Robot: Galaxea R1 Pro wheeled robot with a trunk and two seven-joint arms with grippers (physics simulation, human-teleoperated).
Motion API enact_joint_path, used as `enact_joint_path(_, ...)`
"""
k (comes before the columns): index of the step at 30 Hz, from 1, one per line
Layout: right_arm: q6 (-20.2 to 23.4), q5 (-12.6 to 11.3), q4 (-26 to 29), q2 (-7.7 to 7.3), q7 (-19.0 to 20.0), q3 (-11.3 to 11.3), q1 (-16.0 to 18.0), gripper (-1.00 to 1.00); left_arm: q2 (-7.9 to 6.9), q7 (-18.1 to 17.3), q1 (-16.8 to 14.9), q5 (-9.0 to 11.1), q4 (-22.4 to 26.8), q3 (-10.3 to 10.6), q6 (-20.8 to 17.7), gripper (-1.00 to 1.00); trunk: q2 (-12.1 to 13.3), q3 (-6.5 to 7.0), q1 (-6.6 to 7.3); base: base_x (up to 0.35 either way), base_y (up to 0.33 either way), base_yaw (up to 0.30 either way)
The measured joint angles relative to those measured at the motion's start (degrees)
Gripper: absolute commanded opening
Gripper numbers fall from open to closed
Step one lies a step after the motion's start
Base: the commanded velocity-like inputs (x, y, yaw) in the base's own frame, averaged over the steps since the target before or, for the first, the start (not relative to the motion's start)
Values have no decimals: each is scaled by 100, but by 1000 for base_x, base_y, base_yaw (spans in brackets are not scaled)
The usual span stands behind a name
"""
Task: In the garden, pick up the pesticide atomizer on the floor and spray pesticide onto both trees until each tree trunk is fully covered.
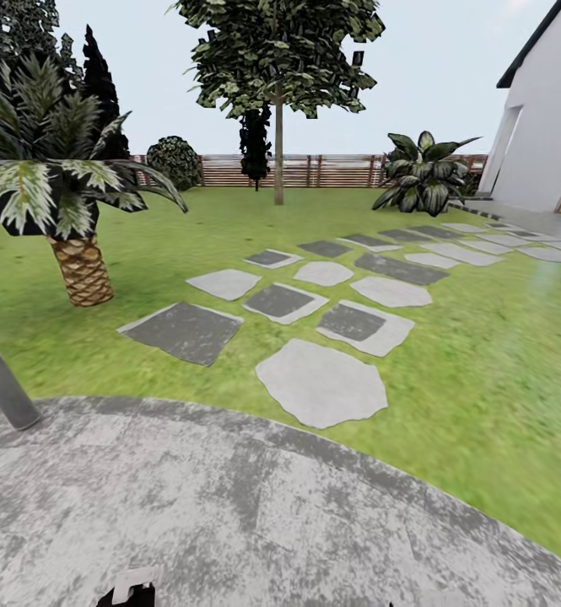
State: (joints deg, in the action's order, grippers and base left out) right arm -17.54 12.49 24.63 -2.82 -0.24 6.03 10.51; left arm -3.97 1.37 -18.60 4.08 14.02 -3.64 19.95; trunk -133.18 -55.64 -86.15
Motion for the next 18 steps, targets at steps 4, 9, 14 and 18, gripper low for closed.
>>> enact_joint_path(4, 0, 0, -2, 3, 0, 1, 0, 100, -18, 0, -1, 6, 2, -8, 0, -100, 0, 0, 0, 339, 0, 0)
enact_joint_path(9, 0, 0, -6, 2, 0, -2, 0, 100, -17, 0, -3, 11, 0, -5, -1, -100, 0, 0, 0, 339, 0, 0)
enact_joint_path(14, 0, 0, -6, 5, 0, 1, 0, 100, -8, 0, -2, 8, 0, 0, -1, -100, 0, 0, 0, 339, 0, 0)
enact_joint_path(18, 0, 0, -6, 3, 0, 5, 0, 100, -7, 0, -1, 7, 0, 0, 6, -100, 0, 0, 0, 339, 0, 0)
